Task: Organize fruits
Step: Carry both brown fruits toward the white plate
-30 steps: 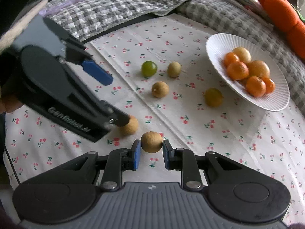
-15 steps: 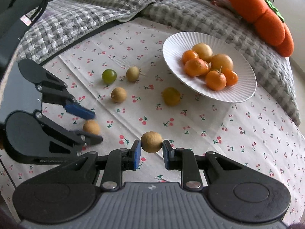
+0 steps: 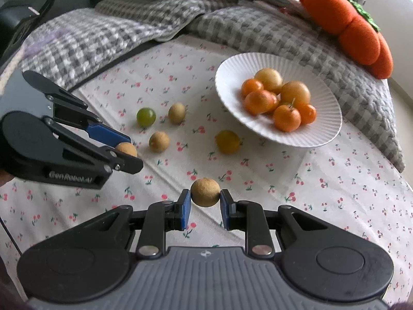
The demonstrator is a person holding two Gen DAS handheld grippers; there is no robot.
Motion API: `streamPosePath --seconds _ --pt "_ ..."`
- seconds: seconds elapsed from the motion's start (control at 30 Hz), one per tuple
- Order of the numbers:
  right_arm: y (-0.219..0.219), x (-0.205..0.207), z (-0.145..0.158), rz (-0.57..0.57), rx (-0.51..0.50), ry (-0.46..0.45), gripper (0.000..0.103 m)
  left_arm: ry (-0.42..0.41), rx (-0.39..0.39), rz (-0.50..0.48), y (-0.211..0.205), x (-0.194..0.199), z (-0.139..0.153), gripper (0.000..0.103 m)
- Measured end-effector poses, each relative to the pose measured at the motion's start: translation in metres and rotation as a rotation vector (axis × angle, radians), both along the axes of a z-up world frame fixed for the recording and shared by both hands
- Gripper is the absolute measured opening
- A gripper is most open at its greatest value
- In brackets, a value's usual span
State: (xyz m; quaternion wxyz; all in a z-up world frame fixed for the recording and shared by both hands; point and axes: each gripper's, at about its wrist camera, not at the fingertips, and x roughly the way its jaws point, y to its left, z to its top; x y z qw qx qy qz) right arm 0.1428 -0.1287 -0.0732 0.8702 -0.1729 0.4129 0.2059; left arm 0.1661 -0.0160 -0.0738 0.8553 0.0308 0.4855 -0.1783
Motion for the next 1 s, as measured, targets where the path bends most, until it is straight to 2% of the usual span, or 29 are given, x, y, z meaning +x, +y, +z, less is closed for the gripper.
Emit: streamPosePath --seconds 0.23,0.5,1.0 --pt "-0.017 0.01 0.016 -0.059 0.061 -0.043 0.022 -0.044 -0.053 0.064 0.009 0.015 0.017 0.016" --pt "-0.031 0.022 0.031 -0.118 0.13 -0.087 0.022 -0.08 -0.091 0.085 -0.002 0.032 0.03 0.016" --pt "-0.057 0.058 0.037 -0.206 0.202 -0.135 0.022 -0.129 -0.161 0.151 -0.006 0.081 0.043 0.016"
